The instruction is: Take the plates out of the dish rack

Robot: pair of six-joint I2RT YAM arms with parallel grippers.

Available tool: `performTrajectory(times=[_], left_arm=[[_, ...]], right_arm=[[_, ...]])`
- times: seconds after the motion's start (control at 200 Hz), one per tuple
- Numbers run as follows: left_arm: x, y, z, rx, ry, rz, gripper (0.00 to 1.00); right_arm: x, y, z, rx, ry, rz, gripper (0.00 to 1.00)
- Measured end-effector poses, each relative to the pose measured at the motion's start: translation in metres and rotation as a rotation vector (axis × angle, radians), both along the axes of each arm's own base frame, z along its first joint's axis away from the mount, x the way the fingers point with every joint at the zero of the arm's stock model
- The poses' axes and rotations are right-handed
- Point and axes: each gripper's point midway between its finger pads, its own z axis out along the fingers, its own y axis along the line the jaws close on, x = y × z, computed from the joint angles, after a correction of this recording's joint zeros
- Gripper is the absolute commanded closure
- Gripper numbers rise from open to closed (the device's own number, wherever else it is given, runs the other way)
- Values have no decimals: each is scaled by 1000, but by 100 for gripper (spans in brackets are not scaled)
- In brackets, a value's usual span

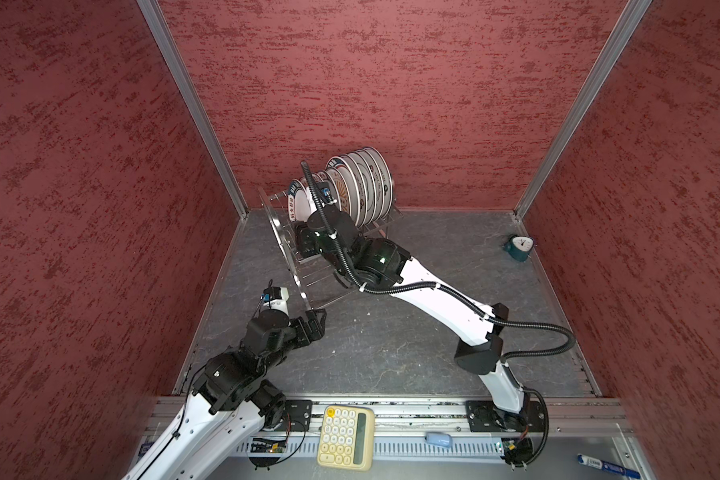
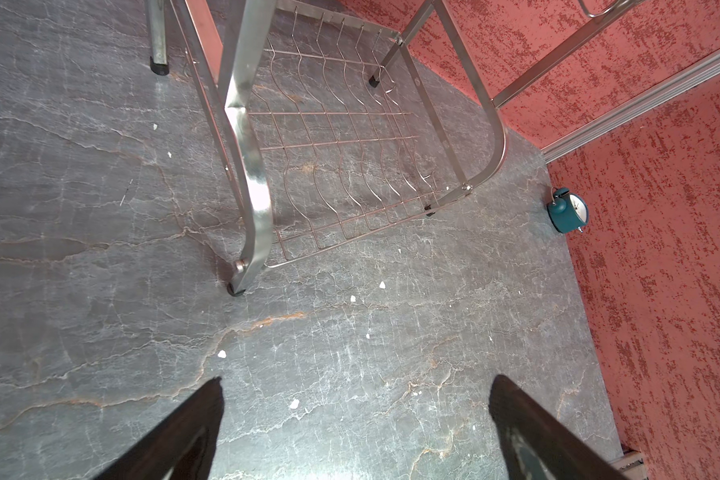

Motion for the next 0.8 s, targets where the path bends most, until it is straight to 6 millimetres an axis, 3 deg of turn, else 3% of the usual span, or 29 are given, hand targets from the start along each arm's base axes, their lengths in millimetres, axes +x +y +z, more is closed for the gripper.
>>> performTrajectory(times=[0.451,0.802], left_arm=[[2,2,-3,7,17,15,1],[2,7,-8,-16,52,77,1]], right_arm=[[16,9,-20,-16,-2,-28,56],[24,9,-20,-20,-33,-53,68]])
